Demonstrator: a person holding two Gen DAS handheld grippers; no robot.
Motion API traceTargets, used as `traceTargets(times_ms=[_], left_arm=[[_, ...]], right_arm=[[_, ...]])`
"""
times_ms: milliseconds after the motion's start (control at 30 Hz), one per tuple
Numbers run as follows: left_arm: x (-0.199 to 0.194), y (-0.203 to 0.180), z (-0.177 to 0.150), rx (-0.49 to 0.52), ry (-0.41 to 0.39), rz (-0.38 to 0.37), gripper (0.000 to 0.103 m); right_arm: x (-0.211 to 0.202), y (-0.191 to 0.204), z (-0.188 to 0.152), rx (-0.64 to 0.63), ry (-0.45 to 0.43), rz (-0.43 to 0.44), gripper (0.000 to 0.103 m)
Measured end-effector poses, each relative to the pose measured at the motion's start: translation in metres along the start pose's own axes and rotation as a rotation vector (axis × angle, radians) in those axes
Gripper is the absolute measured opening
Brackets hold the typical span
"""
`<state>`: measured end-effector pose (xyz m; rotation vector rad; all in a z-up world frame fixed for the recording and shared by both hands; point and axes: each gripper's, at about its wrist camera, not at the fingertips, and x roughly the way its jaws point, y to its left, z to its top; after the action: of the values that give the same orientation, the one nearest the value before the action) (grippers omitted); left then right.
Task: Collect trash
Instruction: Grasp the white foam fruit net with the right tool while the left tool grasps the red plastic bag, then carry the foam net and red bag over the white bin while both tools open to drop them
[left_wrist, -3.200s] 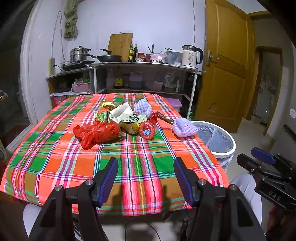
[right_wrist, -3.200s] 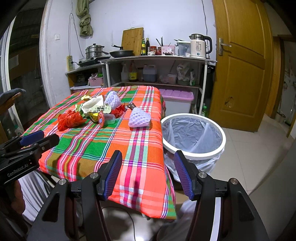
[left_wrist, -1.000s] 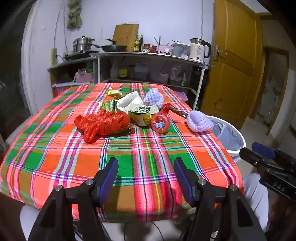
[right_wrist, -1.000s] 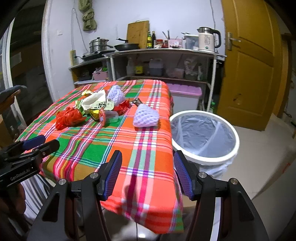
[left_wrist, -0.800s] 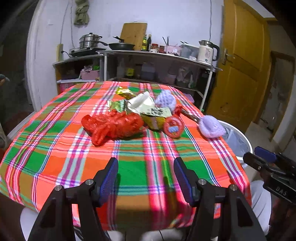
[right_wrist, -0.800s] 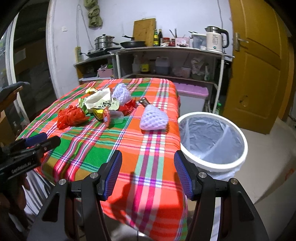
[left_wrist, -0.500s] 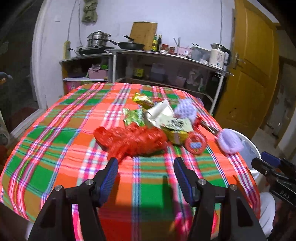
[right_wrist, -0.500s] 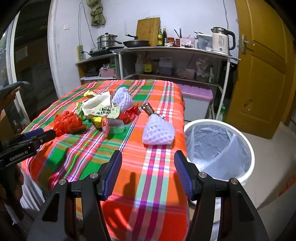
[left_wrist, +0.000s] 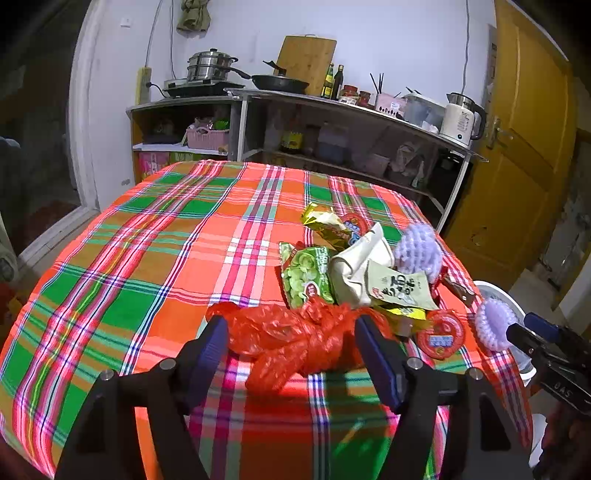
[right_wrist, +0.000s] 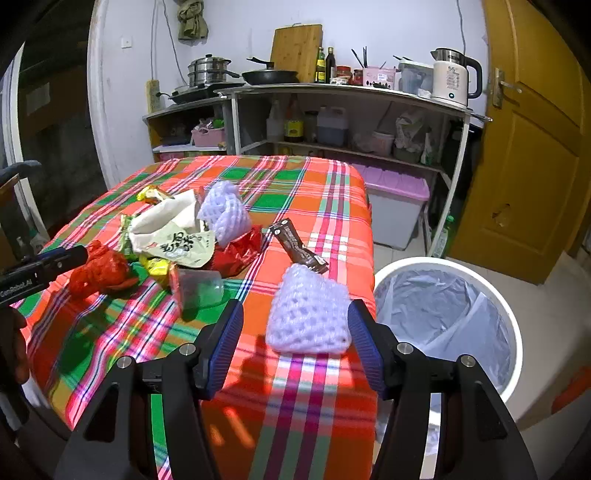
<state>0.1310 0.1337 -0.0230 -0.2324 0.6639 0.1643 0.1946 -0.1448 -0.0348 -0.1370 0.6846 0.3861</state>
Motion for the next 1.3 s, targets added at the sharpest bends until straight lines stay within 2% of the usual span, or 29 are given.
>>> traceTargets(times_ms=[233, 500, 567, 633, 767, 1033, 1300], left_arm=[[0.02, 0.002, -0.003, -0.013, 0.049, -0.038, 0.079], [0.026, -0.007, -0.009, -0.017, 0.072, -0.098, 0.079], [0.025, -0.008, -0.01, -0.015, 0.066, -0.106, 0.069], [0.023, -0.012, -0.009, -0.003, 0.06, -0.114, 0.062], [0.02, -0.016, -0.011, 0.016, 0.054, -0.106, 0.059], [0.005, -0.017, -0.01, 0.019, 0.036, -0.107, 0.056], [-0.019, -0.036, -0.001, 0.051, -0.009, -0.135, 0.056]], right_arm=[[0.022, -0.007, 0.007, 0.009, 0.037, -0.011, 0.063], [0.046, -0.02, 0.005, 0.081, 0.119, -0.003, 0.063], [0.05, -0.024, 0.005, 0.111, 0.141, 0.012, 0.061], [0.051, -0.027, 0.003, 0.13, 0.147, 0.032, 0.051], [0.046, -0.024, 0.003, 0.13, 0.132, 0.039, 0.045], [0.028, -0.026, 0.002, 0.132, 0.108, 0.043, 0.044], [0.004, -0.03, 0.0, 0.133, 0.061, 0.05, 0.043]])
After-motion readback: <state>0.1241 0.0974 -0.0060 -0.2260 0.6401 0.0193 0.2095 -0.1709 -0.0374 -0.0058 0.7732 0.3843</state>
